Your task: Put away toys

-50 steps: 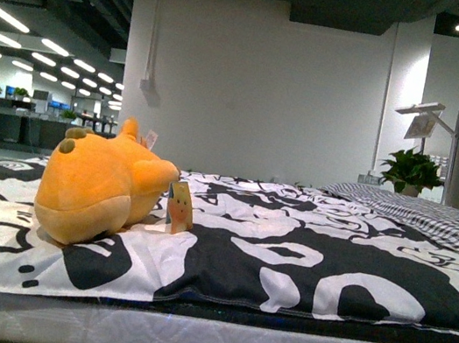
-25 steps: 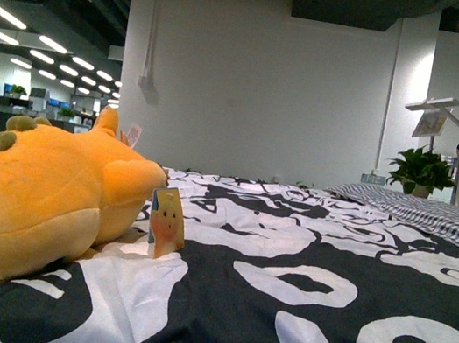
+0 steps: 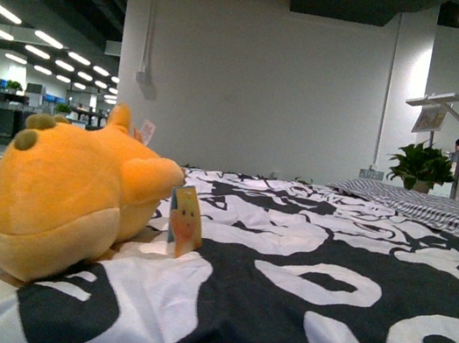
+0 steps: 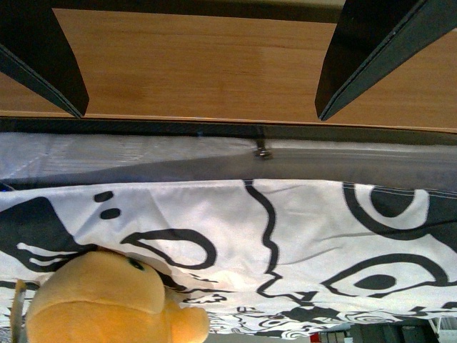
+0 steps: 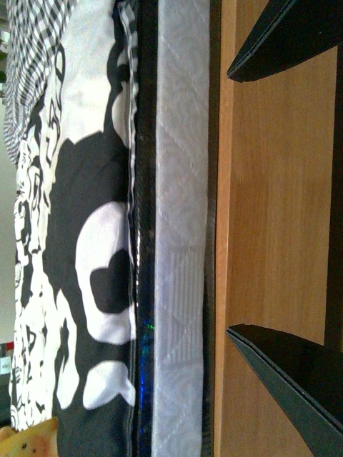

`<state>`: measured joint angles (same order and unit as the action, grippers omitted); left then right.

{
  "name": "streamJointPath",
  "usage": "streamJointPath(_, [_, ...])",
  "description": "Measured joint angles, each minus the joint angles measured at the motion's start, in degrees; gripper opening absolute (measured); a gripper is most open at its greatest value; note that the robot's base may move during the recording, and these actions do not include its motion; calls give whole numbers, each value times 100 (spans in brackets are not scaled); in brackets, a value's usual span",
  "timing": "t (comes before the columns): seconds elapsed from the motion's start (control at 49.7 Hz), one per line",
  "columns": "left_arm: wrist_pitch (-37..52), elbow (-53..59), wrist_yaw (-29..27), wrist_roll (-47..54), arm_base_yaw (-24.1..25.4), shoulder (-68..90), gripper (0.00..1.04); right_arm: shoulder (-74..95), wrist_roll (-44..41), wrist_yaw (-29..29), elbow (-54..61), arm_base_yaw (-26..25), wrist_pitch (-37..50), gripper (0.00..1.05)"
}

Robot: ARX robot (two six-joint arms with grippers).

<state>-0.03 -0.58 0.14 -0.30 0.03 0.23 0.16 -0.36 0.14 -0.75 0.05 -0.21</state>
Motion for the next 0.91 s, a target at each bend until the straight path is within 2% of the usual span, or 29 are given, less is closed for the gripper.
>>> streamJointPath(0.906, [-7,2,-20,0,-2,-4,99,0,2,-37,0,-2,0,104])
